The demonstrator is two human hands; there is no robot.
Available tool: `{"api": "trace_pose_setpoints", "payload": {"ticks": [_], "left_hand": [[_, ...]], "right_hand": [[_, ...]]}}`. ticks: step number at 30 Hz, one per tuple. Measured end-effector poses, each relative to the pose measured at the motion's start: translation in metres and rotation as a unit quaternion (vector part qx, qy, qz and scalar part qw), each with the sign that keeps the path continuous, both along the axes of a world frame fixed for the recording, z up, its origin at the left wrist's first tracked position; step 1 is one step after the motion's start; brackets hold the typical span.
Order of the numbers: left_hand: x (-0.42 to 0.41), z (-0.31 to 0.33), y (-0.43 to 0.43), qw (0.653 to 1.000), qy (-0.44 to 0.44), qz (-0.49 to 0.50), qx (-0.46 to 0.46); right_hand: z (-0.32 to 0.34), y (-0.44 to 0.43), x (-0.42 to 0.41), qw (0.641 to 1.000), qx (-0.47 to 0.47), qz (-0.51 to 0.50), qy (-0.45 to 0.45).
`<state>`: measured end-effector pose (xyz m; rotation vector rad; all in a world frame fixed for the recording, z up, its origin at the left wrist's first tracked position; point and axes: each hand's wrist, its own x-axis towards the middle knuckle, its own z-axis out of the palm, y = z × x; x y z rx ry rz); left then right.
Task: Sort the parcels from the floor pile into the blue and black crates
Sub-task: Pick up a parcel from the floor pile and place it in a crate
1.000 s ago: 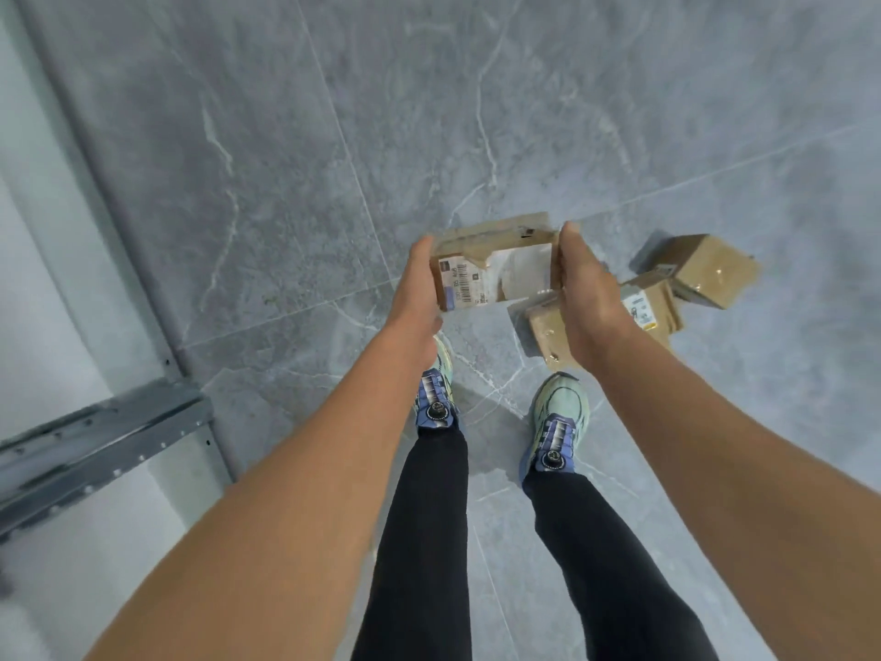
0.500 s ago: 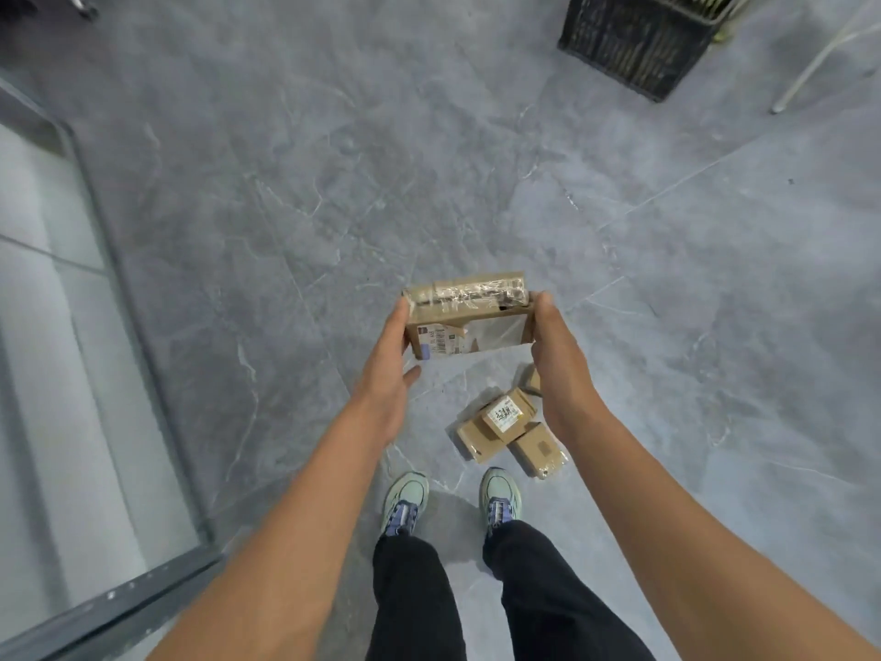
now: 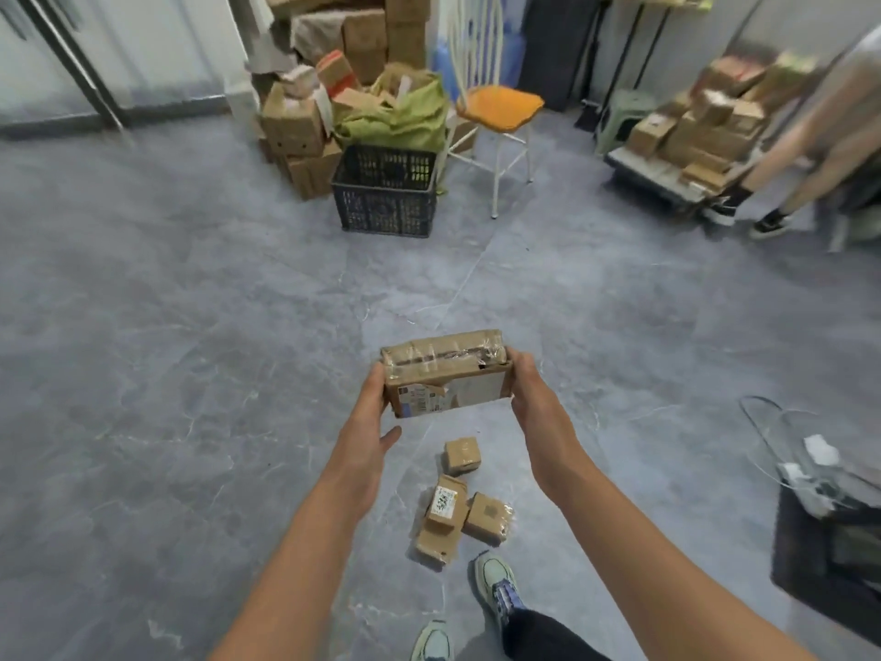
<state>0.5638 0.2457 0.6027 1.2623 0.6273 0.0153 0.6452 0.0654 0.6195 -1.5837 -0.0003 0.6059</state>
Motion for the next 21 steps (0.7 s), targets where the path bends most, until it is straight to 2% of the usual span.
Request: {"api": "trace_pose_setpoints", "payload": {"ticks": [8,14,21], "left_hand": [[0.026,0.037,-0.069,0.982,-0.029,-0.185,0.017],[0.038,0.067,-0.162,0.948,-0.046,-0.313,0.040],[0.030,0.090,-0.308,0.896,-0.057,-0.436,0.057]], "right_hand": [[0.035,-0.100,-0.044,0.986,0.006,-0.163,-0.009],[0.057,-0.190,-0.084,0.962,0.024,-0.270,-0.032],[0.055,-0.319,-0.149,0.914,0.050,-0.402,-0.036]]}}
